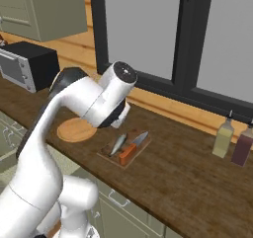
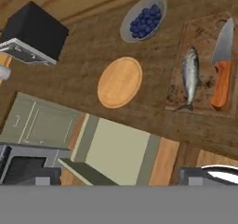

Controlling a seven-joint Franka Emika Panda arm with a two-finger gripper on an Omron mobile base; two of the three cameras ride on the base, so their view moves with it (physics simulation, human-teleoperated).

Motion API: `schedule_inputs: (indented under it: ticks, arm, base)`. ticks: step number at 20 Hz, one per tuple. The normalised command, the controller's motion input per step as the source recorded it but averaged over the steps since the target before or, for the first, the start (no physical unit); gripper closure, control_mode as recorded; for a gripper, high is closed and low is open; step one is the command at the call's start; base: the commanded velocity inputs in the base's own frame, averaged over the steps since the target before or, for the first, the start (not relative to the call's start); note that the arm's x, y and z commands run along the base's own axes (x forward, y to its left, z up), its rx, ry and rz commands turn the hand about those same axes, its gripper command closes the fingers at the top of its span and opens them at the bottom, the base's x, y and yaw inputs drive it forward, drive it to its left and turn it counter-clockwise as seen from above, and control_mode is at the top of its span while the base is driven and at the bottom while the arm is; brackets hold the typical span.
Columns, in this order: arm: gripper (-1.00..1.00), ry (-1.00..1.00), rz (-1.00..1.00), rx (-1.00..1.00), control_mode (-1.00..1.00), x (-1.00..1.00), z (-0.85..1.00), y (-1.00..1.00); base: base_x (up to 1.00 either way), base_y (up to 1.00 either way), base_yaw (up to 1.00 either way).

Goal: Pick up the knife from the drawer and place it on the cutting board. Then place the meat from the plate to the cutting board.

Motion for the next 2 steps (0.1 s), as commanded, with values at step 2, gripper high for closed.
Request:
schedule_inputs:
  ticks: [2]
  arm:
    - [-1.00, -0.61, 0.08, 0.00, -1.00, -0.07, 0.37, 0.41]
  base:
    - [0.00, 0.00, 0.00]
